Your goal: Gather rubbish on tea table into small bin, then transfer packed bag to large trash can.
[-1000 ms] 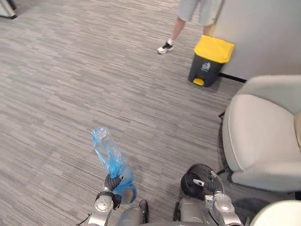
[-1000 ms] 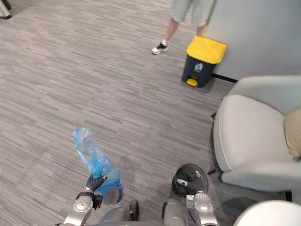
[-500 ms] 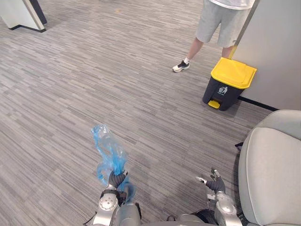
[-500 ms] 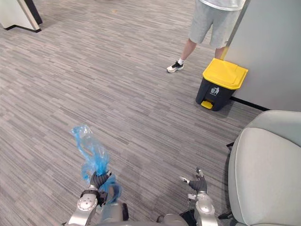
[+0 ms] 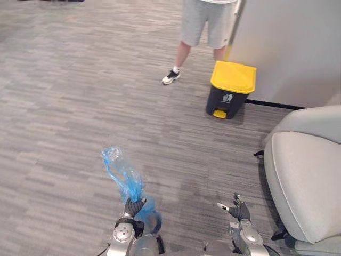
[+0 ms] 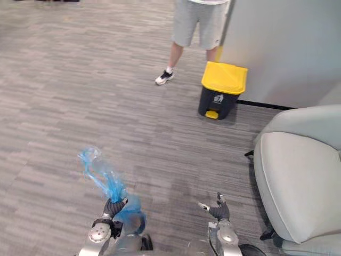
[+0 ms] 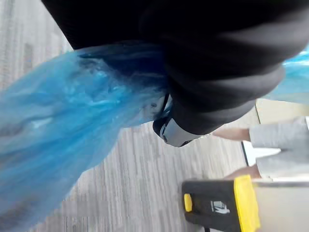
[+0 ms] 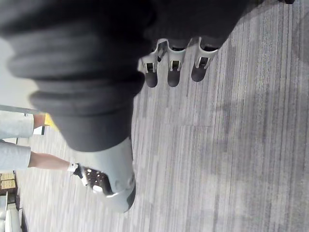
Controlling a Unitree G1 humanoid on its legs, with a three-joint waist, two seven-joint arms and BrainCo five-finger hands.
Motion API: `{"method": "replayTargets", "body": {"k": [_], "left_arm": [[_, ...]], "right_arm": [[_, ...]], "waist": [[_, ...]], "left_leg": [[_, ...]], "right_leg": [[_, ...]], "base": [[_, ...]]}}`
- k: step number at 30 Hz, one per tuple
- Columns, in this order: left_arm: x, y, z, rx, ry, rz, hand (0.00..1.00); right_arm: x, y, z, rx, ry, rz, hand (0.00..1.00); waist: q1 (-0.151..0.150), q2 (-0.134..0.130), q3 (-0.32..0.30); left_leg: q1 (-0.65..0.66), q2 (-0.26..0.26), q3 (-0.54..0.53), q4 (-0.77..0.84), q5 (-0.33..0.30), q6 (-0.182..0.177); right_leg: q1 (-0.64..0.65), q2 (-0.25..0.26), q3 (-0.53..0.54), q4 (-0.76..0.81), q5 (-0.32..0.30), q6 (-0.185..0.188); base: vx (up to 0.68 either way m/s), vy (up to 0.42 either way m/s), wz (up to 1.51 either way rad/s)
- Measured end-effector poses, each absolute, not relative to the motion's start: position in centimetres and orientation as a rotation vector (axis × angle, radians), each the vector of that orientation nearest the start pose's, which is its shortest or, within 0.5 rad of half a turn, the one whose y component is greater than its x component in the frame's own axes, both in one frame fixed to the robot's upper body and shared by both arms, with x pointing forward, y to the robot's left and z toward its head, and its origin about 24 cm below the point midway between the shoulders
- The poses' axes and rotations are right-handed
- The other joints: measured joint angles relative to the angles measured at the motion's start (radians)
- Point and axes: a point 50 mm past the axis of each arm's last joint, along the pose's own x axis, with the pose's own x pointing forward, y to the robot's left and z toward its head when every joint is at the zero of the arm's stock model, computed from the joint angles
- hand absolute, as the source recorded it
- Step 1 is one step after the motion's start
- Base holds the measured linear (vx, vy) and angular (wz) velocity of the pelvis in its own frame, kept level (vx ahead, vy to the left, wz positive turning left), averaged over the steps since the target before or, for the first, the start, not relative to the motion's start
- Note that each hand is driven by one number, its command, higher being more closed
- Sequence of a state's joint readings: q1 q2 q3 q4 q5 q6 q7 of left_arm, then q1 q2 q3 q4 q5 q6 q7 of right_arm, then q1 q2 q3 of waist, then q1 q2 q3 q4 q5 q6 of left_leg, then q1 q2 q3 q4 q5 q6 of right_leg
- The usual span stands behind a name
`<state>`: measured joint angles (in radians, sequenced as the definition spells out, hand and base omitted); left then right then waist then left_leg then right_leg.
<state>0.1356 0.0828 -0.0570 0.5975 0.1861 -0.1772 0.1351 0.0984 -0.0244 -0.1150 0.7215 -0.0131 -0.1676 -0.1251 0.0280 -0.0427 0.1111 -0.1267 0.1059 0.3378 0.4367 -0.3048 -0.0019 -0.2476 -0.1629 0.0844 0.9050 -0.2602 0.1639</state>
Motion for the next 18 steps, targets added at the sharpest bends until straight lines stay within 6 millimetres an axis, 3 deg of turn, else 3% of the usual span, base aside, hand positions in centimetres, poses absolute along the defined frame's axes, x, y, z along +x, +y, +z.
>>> {"method": "replayTargets", "body": {"k": [1,3,4,5,6,7,8,9,10,12,13,14,16,17,18], "left_arm": [[17.2,17.2,-9.6,0.29,0.534,0.039,1.0],[17.3,17.3,-9.6,0.289,0.533,0.039,1.0],[17.3,17.4,-9.6,0.289,0.534,0.042,1.0],[17.6,17.7,-9.7,0.295,0.539,0.045,1.0],[17.7,18.0,-9.8,0.301,0.546,0.047,1.0],[17.6,18.6,-9.9,0.32,0.562,0.051,1.0],[17.6,18.4,-10.4,0.311,0.587,0.051,1.0],[17.6,18.6,-10.4,0.316,0.592,0.054,1.0],[17.8,18.6,-10.4,0.315,0.59,0.053,1.0],[18.3,18.1,-10.3,0.294,0.581,0.057,1.0],[18.4,17.9,-10.2,0.282,0.579,0.062,1.0],[18.3,17.5,-10.3,0.269,0.582,0.06,1.0],[18.0,17.2,-10.3,0.253,0.577,0.061,1.0],[17.8,16.9,-10.2,0.239,0.572,0.065,1.0],[17.5,17.0,-10.3,0.238,0.576,0.069,1.0]], "right_arm": [[16.2,-18.8,-11.3,-0.047,0.647,-0.25,0.0],[16.7,-18.6,-11.1,-0.056,0.633,-0.235,0.0],[16.9,-18.6,-11.1,-0.062,0.632,-0.231,0.0],[17.1,-18.7,-11.1,-0.072,0.632,-0.228,0.0],[17.1,-18.7,-11.1,-0.079,0.636,-0.225,0.0],[17.0,-18.8,-11.4,-0.084,0.655,-0.219,0.0],[16.9,-19.5,-11.7,-0.114,0.682,-0.221,0.0],[17.5,-20.1,-11.5,-0.131,0.678,-0.226,0.0],[17.7,-20.3,-11.4,-0.136,0.674,-0.229,0.0],[17.3,-20.9,-11.5,-0.14,0.689,-0.246,0.0],[16.7,-20.8,-11.8,-0.137,0.705,-0.245,0.0],[16.4,-20.4,-11.9,-0.133,0.706,-0.236,0.0],[16.6,-19.8,-11.6,-0.116,0.681,-0.231,0.0],[17.3,-19.7,-11.1,-0.105,0.65,-0.234,0.0],[17.6,-19.5,-11.0,-0.098,0.644,-0.232,0.0]], "waist": [[-0.014,0.002,0.001],[-0.015,0.008,0.011],[-0.017,0.007,0.011],[-0.019,0.006,0.011],[-0.019,0.001,0.013],[-0.026,-0.015,0.011],[-0.037,0.015,0.014],[-0.038,0.042,0.017],[-0.041,0.049,0.021],[-0.054,0.061,0.033],[-0.059,0.063,0.039],[-0.061,0.06,0.04],[-0.044,0.051,0.047],[-0.014,0.057,0.046],[-0.006,0.053,0.047]], "left_leg": [[0.028,0.009,0.017,-0.01,-0.004,-0.006],[0.104,0.032,0.054,-0.044,-0.027,-0.032],[0.119,0.039,0.059,-0.053,-0.027,-0.033],[0.148,0.054,0.062,-0.076,-0.023,-0.039],[0.163,0.051,0.06,-0.088,-0.019,-0.046],[0.185,0.033,0.042,-0.104,-0.016,-0.067],[0.198,0.055,0.0,-0.122,-0.021,-0.084],[0.202,0.066,-0.043,-0.152,0.018,-0.114],[0.214,0.067,-0.056,-0.16,0.033,-0.129],[0.211,0.091,-0.101,-0.065,0.084,-0.151],[0.185,0.114,-0.133,0.062,0.121,-0.154],[0.117,0.149,-0.166,0.267,0.228,-0.154],[0.031,0.192,-0.164,0.487,0.209,-0.139],[-0.069,0.212,-0.157,0.618,0.174,-0.103],[-0.117,0.208,-0.147,0.623,0.154,-0.1]], "right_leg": [[-0.033,0.004,-0.042,0.024,-0.016,-0.027],[-0.13,0.008,-0.185,-0.008,-0.048,-0.084],[-0.147,0.011,-0.217,-0.05,-0.049,-0.087],[-0.185,0.029,-0.281,-0.195,-0.029,-0.11],[-0.193,0.038,-0.291,-0.27,0.001,-0.121],[-0.184,0.049,-0.299,-0.384,0.156,-0.171],[-0.155,0.076,-0.314,-0.393,0.158,-0.208],[-0.158,0.1,-0.315,-0.399,0.131,-0.231],[-0.157,0.102,-0.318,-0.392,0.115,-0.23],[-0.088,0.111,-0.341,-0.404,0.076,-0.239],[-0.022,0.124,-0.356,-0.438,0.07,-0.245],[0.069,0.143,-0.356,-0.497,0.069,-0.246],[0.145,0.167,-0.33,-0.555,0.057,-0.256],[0.188,0.191,-0.28,-0.594,0.044,-0.266],[0.21,0.195,-0.256,-0.614,0.042,-0.263]], "base": [[0.34,-0.036,-0.28],[0.4,-0.083,-0.46],[0.4,-0.141,-0.32],[0.34,-0.138,-0.11],[0.54,-0.217,-0.01],[0.41,-0.145,0.08],[0.55,-0.202,-0.13],[0.44,-0.167,-0.19],[0.5,-0.211,-0.1],[0.42,-0.188,0.22],[0.37,-0.183,0.14],[0.27,-0.123,0.01],[0.27,-0.077,-0.49],[0.28,-0.008,-0.93],[0.22,0.023,-0.9]]}}
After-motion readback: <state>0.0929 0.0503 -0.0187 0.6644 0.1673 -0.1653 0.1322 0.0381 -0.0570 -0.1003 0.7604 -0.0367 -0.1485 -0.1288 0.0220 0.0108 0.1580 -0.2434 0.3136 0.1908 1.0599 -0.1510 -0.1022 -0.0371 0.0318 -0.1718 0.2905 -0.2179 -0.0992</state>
